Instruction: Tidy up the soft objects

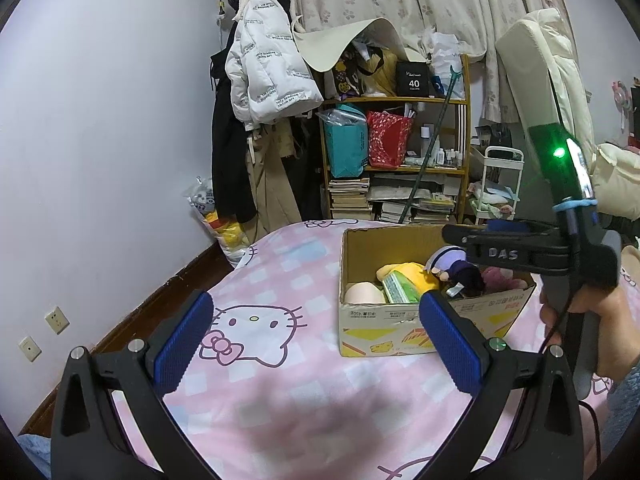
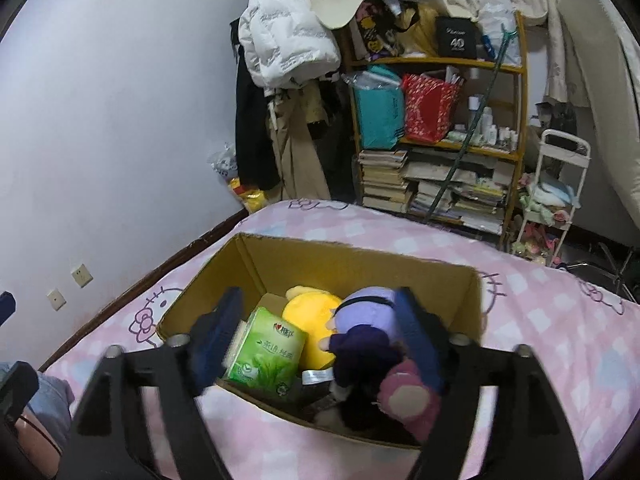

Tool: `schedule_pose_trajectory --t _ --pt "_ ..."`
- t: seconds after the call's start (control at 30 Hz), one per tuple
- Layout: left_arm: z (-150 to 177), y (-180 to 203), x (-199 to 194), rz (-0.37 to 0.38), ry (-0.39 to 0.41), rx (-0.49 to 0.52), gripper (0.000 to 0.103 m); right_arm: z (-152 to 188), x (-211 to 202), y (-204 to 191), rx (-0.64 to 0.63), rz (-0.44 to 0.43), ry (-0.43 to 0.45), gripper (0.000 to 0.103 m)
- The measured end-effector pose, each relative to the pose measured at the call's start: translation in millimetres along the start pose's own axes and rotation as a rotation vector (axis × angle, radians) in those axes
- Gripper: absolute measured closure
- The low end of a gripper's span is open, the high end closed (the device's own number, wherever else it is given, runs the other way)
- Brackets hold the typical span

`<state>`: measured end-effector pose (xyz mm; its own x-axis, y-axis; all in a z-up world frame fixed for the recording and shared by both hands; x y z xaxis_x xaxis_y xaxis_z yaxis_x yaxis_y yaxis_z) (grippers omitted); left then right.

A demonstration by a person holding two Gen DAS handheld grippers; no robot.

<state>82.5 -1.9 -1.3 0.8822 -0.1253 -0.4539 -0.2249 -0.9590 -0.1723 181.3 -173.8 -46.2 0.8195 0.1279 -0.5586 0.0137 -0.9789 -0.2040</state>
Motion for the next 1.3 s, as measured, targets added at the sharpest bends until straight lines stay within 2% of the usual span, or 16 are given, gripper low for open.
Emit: schedule_pose_trajectory --t 0.1,0.2,0.4,0.7,0.9,1.3 --pt "-1 -1 -3 -0.007 0.014 -0.002 0.002 -1 -16 1 -0.002 0.011 0.023 0.015" --pt "-2 -2 -5 -0.011 0.020 -0.006 0.002 -3 -36 3 -0.008 0.026 0.052 0.006" --pt "-3 -4 -14 -0.019 0.034 -0.022 0.002 -2 -83 11 0.011 0.040 0.115 0.000" --pt "1 -12 -33 -0.053 0.048 -0.038 0.002 6 -140 14 0.001 0.075 0.197 0.000" --pt "3 -12 -40 -0.045 0.049 -0.037 0.002 19 -161 19 -0.008 0.089 0.232 0.000" --pt "8 0 -39 -0.039 0.067 0.001 0.002 42 -162 39 0.010 0.103 0.259 0.000"
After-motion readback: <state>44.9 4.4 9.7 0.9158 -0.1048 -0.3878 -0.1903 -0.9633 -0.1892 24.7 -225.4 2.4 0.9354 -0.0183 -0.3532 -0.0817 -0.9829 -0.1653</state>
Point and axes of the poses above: each gripper's, at about its wrist camera, not at the fingertips, and x roughly the way its jaws point, y to its right, z to its underside, the point moved 3 cm from there along x, roughly the way its jaws point, and after that the axes turned 5 degrees about x, right-handed, at the moved point
